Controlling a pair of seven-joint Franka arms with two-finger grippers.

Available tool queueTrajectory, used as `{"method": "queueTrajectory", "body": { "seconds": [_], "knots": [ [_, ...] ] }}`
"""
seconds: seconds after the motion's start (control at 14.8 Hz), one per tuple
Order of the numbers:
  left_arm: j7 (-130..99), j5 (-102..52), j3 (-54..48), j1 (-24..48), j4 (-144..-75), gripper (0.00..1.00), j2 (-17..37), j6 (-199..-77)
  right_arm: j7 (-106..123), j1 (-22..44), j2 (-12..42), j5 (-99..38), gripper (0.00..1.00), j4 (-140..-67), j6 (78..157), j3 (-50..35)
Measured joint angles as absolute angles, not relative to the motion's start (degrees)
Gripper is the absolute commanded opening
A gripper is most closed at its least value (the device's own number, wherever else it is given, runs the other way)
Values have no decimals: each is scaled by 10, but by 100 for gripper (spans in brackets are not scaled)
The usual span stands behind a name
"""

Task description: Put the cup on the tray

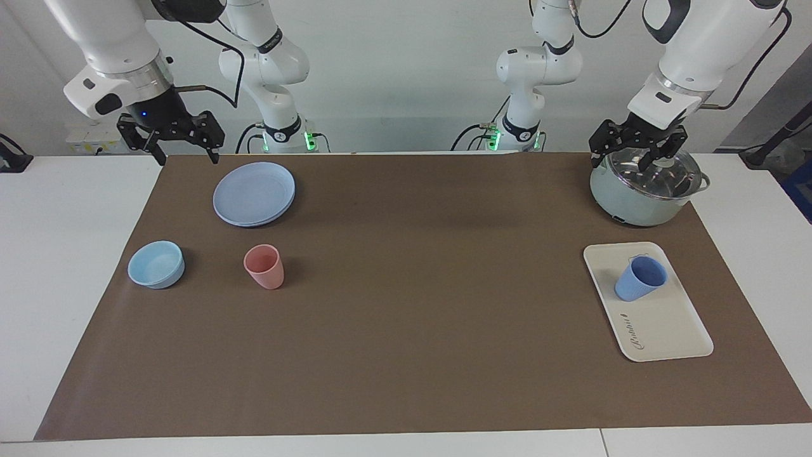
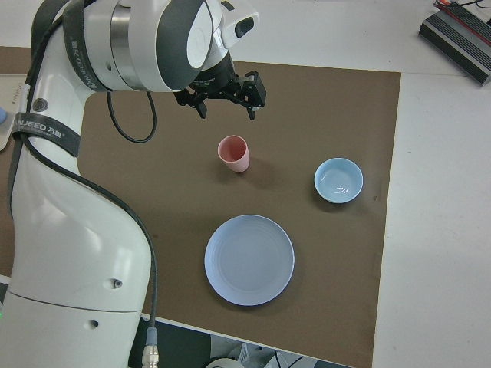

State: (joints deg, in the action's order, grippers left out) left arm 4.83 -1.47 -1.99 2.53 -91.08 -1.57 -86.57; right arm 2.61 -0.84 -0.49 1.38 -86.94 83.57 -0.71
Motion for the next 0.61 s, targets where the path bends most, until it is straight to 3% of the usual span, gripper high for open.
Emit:
{"method": "queueTrajectory", "body": {
  "seconds": [0.61],
  "knots": [
    [48, -15, -20, 25, -911, 100, -16, -866, 5, -8, -5, 6, 100, -869, 836, -7]
  ]
}}
